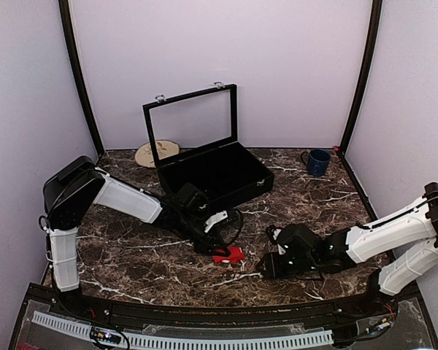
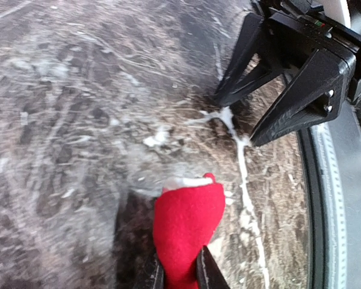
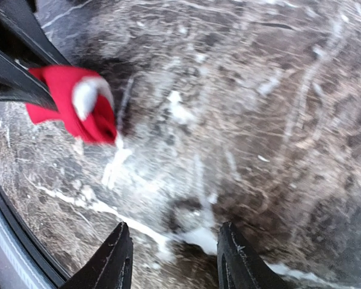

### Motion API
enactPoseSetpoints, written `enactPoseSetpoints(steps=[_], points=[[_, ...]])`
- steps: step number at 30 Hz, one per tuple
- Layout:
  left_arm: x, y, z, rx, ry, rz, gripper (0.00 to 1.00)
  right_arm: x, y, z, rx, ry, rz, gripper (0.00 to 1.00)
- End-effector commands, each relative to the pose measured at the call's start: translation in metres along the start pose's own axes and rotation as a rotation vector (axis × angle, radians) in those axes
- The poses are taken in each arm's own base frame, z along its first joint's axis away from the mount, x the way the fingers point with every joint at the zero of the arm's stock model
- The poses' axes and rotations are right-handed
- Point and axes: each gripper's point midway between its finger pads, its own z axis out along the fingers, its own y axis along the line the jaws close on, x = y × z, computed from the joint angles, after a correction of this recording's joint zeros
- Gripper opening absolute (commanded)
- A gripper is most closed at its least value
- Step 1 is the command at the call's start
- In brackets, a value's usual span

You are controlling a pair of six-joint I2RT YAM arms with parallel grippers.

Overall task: Roll the socks
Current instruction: Place the sock in the storage box.

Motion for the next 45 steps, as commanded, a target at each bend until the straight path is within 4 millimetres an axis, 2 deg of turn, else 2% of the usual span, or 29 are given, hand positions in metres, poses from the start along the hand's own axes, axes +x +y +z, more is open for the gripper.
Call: enactPoseSetpoints(steps=[1, 6, 15, 19, 23, 29, 34, 38, 45], points=[[-0.022, 0.005, -0.021, -0.120, -0.057, 0.066, 0.00, 0.034, -0.054, -0.006, 0.211, 0.111, 0.012, 0.46], [-0.040, -0.001, -0.036, -0.161, -0.100, 0.109, 0.00, 0.024, -0.053, -0.009, 0.227, 0.084, 0.001, 0.46], [-0.095, -0.004, -0.082, -0.338, -0.191, 0.207, 0.00, 0.009, -0.053, -0.013, 0.257, 0.046, -0.013, 0.46], [-0.117, 0.010, -0.115, -0.530, -0.223, 0.231, 0.00, -0.001, -0.051, -0.016, 0.259, 0.025, -0.011, 0.46], [-0.140, 0.032, -0.161, -0.730, -0.257, 0.208, 0.00, -0.017, -0.047, -0.018, 0.255, 0.002, -0.013, 0.46], [-0.134, 0.072, -0.206, -0.882, -0.201, 0.098, 0.00, -0.042, -0.036, -0.017, 0.256, -0.021, -0.036, 0.46], [-0.116, 0.091, -0.225, -0.940, -0.151, 0.021, 0.00, -0.059, -0.026, -0.016, 0.251, -0.037, -0.056, 0.46], [-0.096, 0.101, -0.225, -0.939, -0.104, -0.021, 0.00, -0.066, -0.021, -0.013, 0.245, -0.037, -0.064, 0.46], [-0.068, 0.109, -0.205, -0.895, -0.013, -0.048, 0.00, -0.067, -0.019, -0.006, 0.239, -0.018, -0.068, 0.46]])
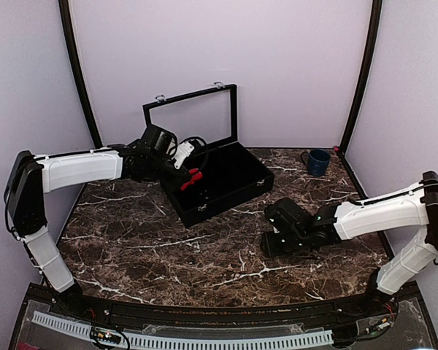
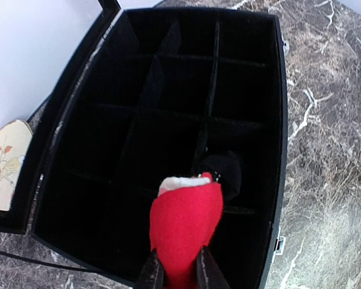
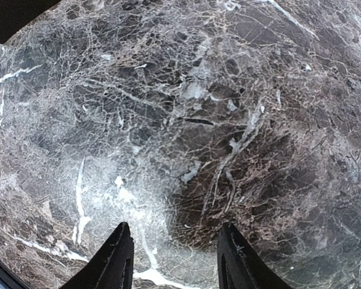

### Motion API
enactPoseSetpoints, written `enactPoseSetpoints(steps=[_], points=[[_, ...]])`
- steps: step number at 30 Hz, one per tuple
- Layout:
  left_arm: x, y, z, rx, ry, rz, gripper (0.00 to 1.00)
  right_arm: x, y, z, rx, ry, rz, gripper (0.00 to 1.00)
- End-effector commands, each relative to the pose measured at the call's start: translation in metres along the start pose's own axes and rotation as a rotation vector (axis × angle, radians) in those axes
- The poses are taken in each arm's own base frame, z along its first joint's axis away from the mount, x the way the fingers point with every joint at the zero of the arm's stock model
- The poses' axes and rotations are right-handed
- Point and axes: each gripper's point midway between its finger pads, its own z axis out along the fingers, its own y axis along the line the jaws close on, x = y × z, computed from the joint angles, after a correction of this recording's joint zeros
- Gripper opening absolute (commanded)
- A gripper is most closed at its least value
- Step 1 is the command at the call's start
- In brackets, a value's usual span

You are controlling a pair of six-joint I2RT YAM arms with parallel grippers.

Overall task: Roll the socks
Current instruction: Place the sock in the storage box.

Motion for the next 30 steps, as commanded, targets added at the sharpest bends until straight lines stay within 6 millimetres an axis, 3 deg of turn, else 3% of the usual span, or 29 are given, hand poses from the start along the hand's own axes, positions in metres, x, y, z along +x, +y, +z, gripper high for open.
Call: enactPoseSetpoints(steps=[1, 18, 30], points=[[0.025, -0.007, 0.010, 0.032, 0.078, 0.010, 0.00, -0.007, 0.004, 0.003, -0.005, -0.002, -0.008, 0.46], [0.052, -0.016, 0.040, 0.077, 0.207, -0.094, 0.00, -0.007, -0.001, 0.006, -0.003, 0.026, -0.007, 0.46], [0.064, -0.004, 0.055, -0.074, 0.311, -0.234, 0.00, -0.005, -0.002, 0.005, -0.013, 0.038, -0.009, 0.46]])
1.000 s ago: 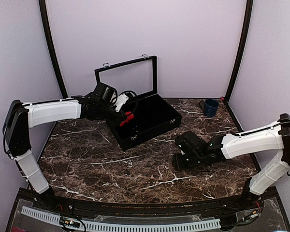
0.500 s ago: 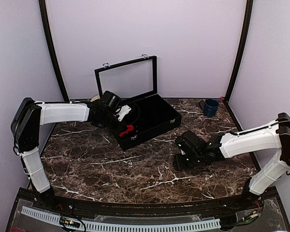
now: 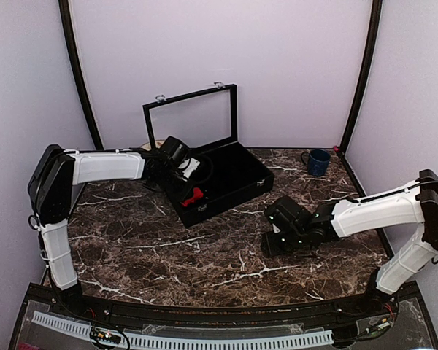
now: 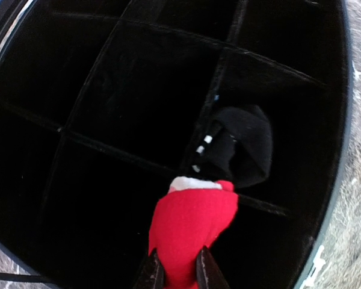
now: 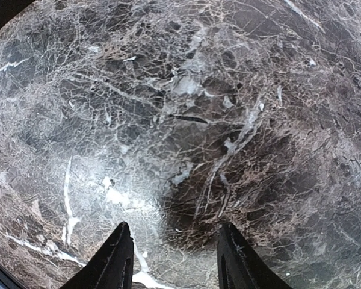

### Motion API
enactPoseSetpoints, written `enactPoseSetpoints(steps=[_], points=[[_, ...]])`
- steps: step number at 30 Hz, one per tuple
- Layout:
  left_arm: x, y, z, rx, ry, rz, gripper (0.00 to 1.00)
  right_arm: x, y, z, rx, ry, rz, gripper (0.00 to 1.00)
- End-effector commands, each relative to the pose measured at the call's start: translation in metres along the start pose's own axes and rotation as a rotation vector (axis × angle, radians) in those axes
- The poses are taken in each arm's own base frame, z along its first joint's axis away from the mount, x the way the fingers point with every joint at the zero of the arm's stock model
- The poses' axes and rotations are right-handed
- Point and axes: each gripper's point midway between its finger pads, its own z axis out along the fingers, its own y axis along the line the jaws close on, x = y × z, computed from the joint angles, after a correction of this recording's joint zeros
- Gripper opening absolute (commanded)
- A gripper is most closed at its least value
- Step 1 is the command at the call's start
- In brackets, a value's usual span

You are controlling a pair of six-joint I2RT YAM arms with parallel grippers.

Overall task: Roll the socks
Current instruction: Place the sock in the storage box.

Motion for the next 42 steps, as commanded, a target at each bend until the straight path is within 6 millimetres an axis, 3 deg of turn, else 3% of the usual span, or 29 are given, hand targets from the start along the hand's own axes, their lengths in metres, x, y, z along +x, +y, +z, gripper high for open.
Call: enactPoseSetpoints(steps=[1, 10, 17, 24, 42], points=[[0.008, 0.006, 0.004, -0.085, 0.061, -0.104, 0.00, -0.007, 0.002, -0.003, -0.016, -0.007, -0.001, 0.46], [0.037, -0.016, 0.012, -0.159, 0.128, -0.220, 0.00, -0.009, 0.004, -0.007, -0.033, -0.012, -0.027, 0.46], [0.062, -0.022, 0.014, -0.203, 0.160, -0.285, 0.00, -0.005, 0.003, -0.011, -0.048, -0.012, -0.044, 0.46], [0.058, -0.014, 0.022, -0.254, 0.135, -0.297, 0.00, -0.002, 0.003, -0.014, -0.066, -0.015, -0.047, 0.46], [0.066, -0.034, 0.017, -0.147, 0.324, -0.358, 0.05, -0.011, 0.007, -0.024, -0.094, -0.053, -0.036, 0.46]])
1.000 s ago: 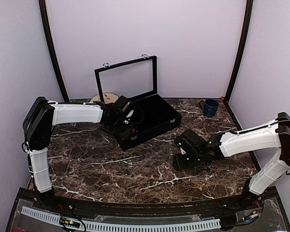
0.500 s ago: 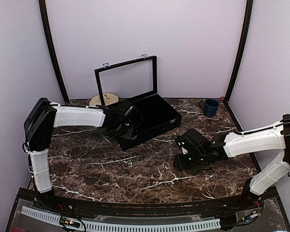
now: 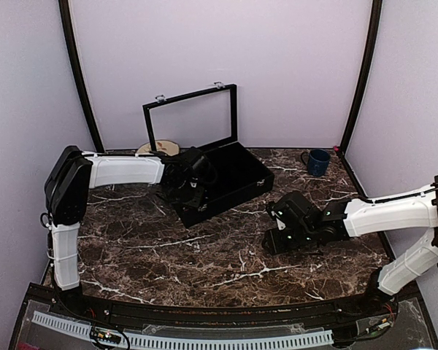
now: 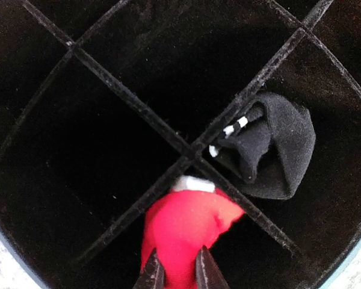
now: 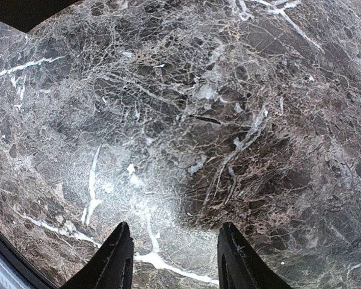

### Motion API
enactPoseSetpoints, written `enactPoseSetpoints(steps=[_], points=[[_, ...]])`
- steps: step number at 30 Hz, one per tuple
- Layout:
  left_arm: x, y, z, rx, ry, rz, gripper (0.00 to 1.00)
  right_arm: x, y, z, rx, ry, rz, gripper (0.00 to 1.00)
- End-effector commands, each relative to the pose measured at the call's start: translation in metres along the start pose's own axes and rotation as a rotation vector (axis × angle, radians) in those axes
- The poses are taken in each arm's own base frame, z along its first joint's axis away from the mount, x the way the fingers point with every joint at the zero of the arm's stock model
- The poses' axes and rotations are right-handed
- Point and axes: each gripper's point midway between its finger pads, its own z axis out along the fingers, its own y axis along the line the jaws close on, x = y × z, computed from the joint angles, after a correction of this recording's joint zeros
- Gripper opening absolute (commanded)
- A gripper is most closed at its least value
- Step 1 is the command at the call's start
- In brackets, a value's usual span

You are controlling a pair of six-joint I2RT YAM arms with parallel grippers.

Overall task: Roll the socks
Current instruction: Place the sock in the storage box.

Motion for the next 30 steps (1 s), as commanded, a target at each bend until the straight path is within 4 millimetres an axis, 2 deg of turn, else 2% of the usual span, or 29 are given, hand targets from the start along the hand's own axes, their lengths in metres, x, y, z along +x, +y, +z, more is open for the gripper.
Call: enactPoseSetpoints(steps=[1, 9, 13, 17, 21, 27, 30], points=[[0.048, 0.001, 0.005, 0.010, 0.213, 0.005, 0.05, -0.005, 0.002, -0.002, -0.024, -0.025, 0.008, 0.46], [0.058, -0.001, 0.011, 0.038, 0.282, -0.025, 0.09, -0.006, 0.006, 0.000, -0.050, -0.037, 0.017, 0.46], [0.057, 0.004, 0.008, 0.022, 0.294, -0.026, 0.20, -0.006, 0.006, 0.001, -0.052, -0.039, 0.019, 0.46], [0.048, 0.004, 0.002, 0.023, 0.273, -0.024, 0.42, -0.007, 0.007, 0.002, -0.057, -0.039, 0.020, 0.46], [0.043, 0.003, -0.004, 0.035, 0.265, -0.027, 0.55, -0.008, 0.008, 0.003, -0.059, -0.042, 0.020, 0.46], [0.041, 0.007, -0.013, 0.031, 0.257, -0.027, 0.56, -0.011, 0.010, 0.004, -0.059, -0.041, 0.020, 0.46], [0.034, 0.008, -0.020, 0.032, 0.225, -0.033, 0.56, -0.012, 0.010, 0.006, -0.059, -0.040, 0.018, 0.46]])
